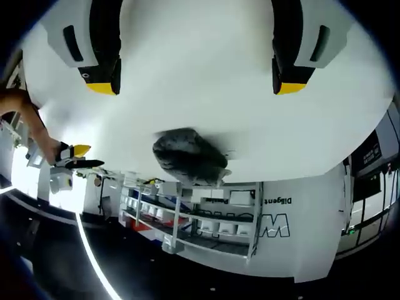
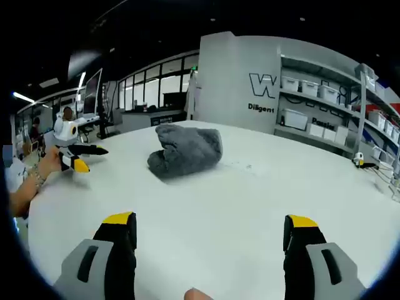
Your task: Open the folded towel by lifting each exposed corner and separating the folded layers until the towel lies flat within the target outline without major curled edges
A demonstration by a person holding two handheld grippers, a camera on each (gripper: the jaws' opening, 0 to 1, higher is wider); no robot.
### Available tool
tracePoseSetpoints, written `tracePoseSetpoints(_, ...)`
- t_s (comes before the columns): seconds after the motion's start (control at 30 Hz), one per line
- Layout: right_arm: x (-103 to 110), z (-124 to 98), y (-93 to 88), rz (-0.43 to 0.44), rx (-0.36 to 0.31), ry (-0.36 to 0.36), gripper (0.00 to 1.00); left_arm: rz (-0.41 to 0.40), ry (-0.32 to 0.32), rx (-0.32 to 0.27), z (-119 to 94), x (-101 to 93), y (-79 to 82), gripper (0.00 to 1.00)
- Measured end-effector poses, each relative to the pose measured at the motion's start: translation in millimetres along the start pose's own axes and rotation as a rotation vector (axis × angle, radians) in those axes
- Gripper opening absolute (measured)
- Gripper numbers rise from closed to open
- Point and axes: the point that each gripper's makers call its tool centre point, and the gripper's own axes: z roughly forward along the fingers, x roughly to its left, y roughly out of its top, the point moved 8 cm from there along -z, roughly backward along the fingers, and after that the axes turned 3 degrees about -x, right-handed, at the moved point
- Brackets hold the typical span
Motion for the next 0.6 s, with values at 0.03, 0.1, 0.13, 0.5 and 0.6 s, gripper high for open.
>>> tracePoseSetpoints(0.03,-0.1,0.1,-0.4,0.001,0.002,-0.001,1.0,-0.002,-0.001,-0.003,-0.1,0.1,0.6,1.0)
tracePoseSetpoints(0.1,0.1,0.5,-1.4,-0.003,0.007,0.0,1.0,-0.002,-0.003,-0.007,-0.6,0.0,1.6,1.0)
tracePoseSetpoints(0.13,0.4,0.7,-1.8,-0.002,0.009,0.001,1.0,-0.002,-0.003,-0.009,-0.8,-0.1,1.9,1.0)
tracePoseSetpoints(0.5,7.5,1.6,-2.0,0.004,0.007,0.048,1.0,-0.003,-0.011,-0.016,-2.1,-2.9,5.1,1.0)
tracePoseSetpoints(0.6,7.8,2.5,-3.3,0.0,0.021,0.067,1.0,0.002,-0.017,-0.019,-2.7,-4.9,6.8,1.0)
